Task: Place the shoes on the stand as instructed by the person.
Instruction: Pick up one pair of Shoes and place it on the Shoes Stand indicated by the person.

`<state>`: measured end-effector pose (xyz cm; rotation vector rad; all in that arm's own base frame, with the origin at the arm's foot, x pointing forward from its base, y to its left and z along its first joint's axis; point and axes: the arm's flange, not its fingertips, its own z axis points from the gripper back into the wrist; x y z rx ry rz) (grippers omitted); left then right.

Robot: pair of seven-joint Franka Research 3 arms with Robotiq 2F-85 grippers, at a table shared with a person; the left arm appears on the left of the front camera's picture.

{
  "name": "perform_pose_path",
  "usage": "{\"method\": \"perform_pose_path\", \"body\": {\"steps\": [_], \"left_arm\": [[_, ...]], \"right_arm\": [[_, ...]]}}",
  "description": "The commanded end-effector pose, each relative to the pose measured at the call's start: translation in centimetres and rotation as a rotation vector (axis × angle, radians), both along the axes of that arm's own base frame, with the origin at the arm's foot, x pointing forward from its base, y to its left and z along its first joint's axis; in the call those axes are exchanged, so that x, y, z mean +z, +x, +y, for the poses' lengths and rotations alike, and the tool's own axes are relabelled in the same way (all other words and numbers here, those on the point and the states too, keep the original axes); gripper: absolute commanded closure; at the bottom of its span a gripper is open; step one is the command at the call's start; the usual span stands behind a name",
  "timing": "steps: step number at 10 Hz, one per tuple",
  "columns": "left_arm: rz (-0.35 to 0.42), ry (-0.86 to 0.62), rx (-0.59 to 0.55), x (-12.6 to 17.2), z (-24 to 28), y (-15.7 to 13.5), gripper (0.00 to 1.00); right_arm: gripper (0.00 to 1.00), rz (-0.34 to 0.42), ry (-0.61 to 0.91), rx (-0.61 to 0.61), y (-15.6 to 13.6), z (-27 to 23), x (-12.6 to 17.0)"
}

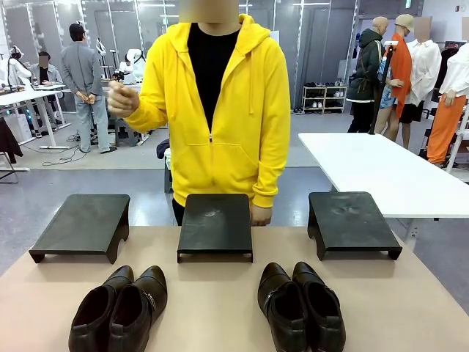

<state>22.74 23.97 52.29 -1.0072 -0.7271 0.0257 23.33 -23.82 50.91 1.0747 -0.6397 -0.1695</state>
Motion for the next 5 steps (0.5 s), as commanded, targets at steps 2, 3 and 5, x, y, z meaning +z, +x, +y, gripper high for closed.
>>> {"method": "perform_pose_path", "body": {"steps": [2, 3, 5], "left_arm": [[-0.017, 0.001, -0.012, 0.18, -0.04, -0.09, 0.00], [-0.017, 0.001, -0.012, 0.18, -0.04, -0.09, 0.00], [-0.017, 0.001, -0.012, 0.18, -0.04, -0.09, 0.00]], "right_arm": [[0.00, -0.006, 0.002, 0.004, 0.01, -0.25, 0.25], [0.00, -0.006, 0.002, 0.004, 0.01, -0.25, 0.25], [0.00, -0.006, 0.002, 0.004, 0.01, -0.25, 0.25]]}}
